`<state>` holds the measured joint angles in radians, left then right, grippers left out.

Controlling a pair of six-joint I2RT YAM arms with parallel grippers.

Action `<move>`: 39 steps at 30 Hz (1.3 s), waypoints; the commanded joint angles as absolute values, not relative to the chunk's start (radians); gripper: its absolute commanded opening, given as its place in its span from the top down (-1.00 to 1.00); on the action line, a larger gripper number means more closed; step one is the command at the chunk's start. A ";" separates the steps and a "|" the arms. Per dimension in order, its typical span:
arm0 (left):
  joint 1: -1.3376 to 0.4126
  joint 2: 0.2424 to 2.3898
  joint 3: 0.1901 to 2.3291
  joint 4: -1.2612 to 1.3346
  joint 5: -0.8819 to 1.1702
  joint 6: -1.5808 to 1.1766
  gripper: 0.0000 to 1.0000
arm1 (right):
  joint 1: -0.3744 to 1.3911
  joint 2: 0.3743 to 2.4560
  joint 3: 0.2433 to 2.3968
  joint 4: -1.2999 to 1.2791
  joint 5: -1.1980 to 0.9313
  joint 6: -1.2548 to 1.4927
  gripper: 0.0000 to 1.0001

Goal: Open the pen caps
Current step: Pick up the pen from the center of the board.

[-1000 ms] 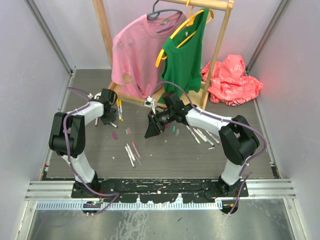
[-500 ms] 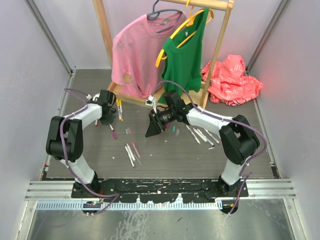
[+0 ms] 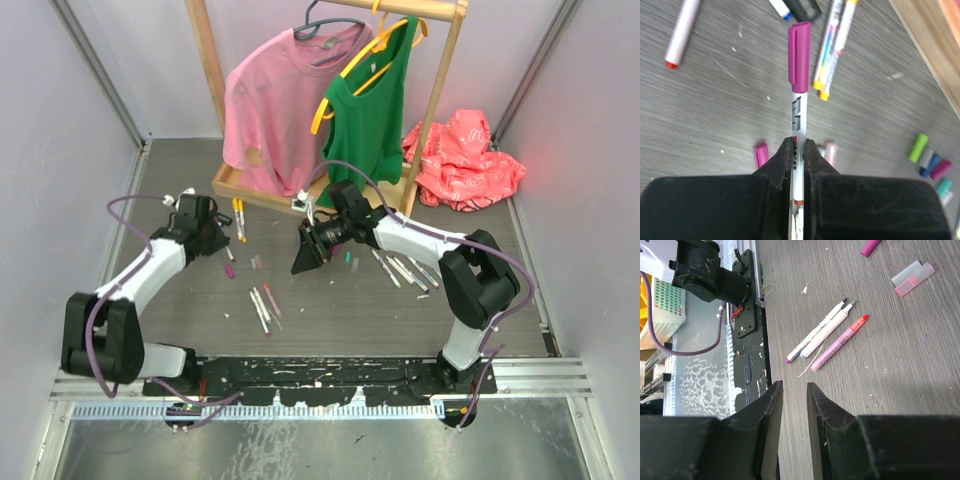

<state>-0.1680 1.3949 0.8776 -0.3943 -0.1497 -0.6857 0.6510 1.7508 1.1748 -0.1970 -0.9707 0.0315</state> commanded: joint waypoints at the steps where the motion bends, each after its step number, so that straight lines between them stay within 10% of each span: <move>1: -0.164 1.208 0.743 -0.179 0.057 -0.702 1.00 | 0.641 1.697 1.212 -0.171 -0.981 0.029 0.37; 10: -0.260 0.934 0.481 0.236 0.232 -0.830 1.00 | 0.575 1.630 1.105 0.047 -1.031 0.142 0.31; 19: -0.490 0.915 0.410 0.461 0.085 -0.827 1.00 | 0.523 1.523 0.847 0.601 -1.052 0.453 -0.39; 39: -0.713 1.008 0.411 0.668 -0.082 -0.776 1.00 | 0.576 1.565 0.837 0.555 -0.920 0.449 -0.30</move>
<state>-0.6941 1.0100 0.4011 0.5629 -0.0319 -0.8040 0.5682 1.5631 0.8131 0.5594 -0.9569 0.4698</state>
